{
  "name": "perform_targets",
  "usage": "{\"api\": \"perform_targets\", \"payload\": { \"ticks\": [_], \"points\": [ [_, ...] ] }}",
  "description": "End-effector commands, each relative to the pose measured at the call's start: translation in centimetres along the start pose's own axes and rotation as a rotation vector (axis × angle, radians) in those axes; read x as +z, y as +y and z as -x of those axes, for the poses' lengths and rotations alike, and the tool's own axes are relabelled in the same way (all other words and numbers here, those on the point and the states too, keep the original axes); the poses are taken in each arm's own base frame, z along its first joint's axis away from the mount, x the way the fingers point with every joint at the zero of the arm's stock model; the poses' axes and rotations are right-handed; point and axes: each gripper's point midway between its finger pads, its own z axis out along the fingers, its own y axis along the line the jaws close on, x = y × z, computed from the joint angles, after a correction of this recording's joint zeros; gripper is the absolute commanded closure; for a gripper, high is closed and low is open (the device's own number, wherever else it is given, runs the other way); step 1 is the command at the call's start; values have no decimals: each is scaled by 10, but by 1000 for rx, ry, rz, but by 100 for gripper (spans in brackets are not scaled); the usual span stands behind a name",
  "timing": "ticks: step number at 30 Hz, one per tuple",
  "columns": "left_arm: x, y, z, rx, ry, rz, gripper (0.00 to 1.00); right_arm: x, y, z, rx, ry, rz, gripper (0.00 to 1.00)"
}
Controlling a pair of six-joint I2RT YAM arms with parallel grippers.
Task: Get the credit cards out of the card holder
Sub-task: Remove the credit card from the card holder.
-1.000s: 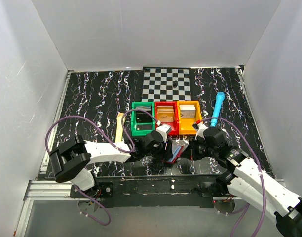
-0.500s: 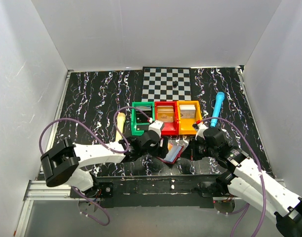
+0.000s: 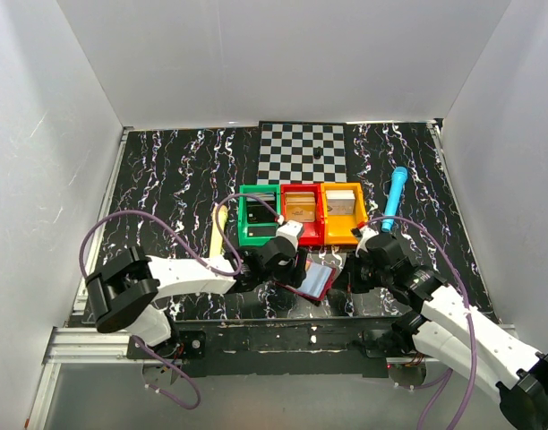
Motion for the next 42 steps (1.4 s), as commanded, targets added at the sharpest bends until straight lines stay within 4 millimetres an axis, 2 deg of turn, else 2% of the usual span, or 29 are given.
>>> {"api": "perform_targets", "payload": {
  "ticks": [1,4,7,12,19,22,29,42],
  "points": [
    [7,4,0,5,36,48,50,-4,-14,8,47,-34,-104,83],
    [10,6,-3,8,45,52,53,-8,-18,11,65,-49,-137,59],
    [9,9,-3,4,41,62,55,-15,-19,15,75,-67,-161,51],
    [11,18,-6,-14,48,93,57,-21,2,25,57,-92,-75,50],
    [11,32,-22,-42,84,135,64,2,10,25,90,-59,-18,50],
    [10,40,-37,-65,115,161,65,11,3,28,94,-48,-55,49],
    [3,48,-55,-125,136,164,66,32,-23,22,105,45,-209,48],
    [-16,52,-61,-189,116,143,68,60,-20,30,42,102,-185,50]
  ]
}}
